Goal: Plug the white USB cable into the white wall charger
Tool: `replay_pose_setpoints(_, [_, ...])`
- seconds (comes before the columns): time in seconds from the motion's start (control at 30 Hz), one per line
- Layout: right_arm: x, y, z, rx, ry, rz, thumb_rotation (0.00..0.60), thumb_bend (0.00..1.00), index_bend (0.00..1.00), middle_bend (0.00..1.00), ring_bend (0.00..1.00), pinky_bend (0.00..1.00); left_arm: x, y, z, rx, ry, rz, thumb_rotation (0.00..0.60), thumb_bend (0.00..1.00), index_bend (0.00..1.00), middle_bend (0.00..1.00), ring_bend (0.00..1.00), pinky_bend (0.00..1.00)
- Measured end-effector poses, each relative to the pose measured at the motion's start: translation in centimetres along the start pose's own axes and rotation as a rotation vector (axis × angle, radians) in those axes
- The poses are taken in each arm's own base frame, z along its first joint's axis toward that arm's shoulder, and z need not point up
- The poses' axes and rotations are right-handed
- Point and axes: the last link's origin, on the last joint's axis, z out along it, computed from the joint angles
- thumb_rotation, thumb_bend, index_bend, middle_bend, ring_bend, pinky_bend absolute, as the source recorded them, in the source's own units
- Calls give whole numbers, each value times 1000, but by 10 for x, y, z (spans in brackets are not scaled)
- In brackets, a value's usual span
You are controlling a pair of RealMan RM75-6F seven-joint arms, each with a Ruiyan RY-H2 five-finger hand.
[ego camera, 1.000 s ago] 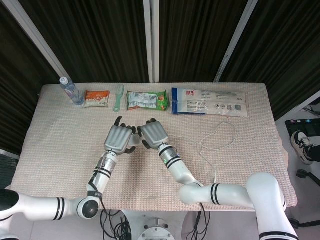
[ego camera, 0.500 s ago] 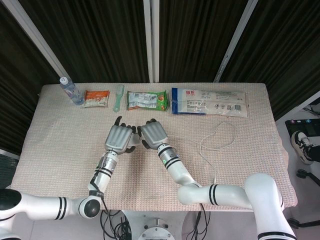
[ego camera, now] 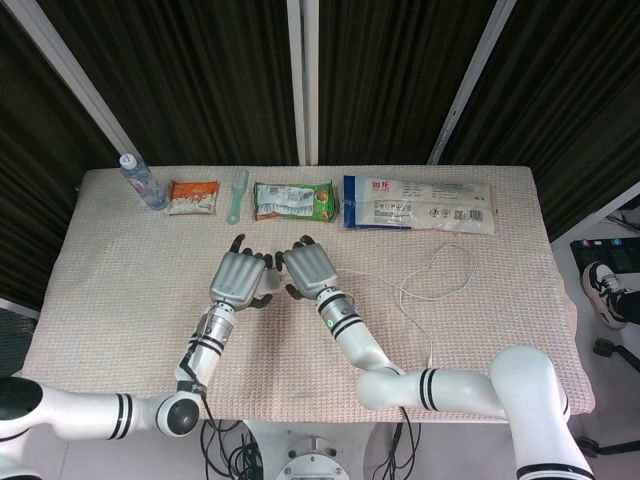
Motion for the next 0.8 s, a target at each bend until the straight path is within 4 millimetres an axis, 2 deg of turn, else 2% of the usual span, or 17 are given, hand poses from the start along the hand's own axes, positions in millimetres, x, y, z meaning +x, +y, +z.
replay_pose_setpoints(0.1, [0,2,-1,-2,2,3,600,40,236,338,200,103,-1,-1,0,1,1,-3,527,206,476,525,328,99])
replay_pose_setpoints(0.27, [1,8,-4,-6,-2,-3,600,37,220,326,187,83,-2,-3,-1,0,-1,-12,523,206,476,522,328,100])
replay_pose_setpoints(0.43, [9,20,-12,-13,4,-29,600,38,184,307,171,70,-10,-13,-2,12,-16,-29,531,207,468,506,321,99])
replay_pose_setpoints(0.5, [16,29,-19,-18,15,-44,600,38,171,300,170,70,-17,-21,-3,26,-29,-42,531,206,461,494,309,99])
replay_pose_setpoints(0.6, [29,46,-33,-30,38,-65,600,38,158,291,163,69,-29,-34,-3,49,-62,-61,562,205,440,468,284,99])
replay_pose_setpoints(0.7, [43,67,-49,-54,64,-78,600,38,143,283,158,68,-42,-44,-2,66,-103,-68,596,201,392,433,250,98])
replay_pose_setpoints(0.8, [55,89,-66,-85,91,-82,600,37,140,282,153,68,-53,-51,-2,77,-135,-81,600,187,329,398,221,97])
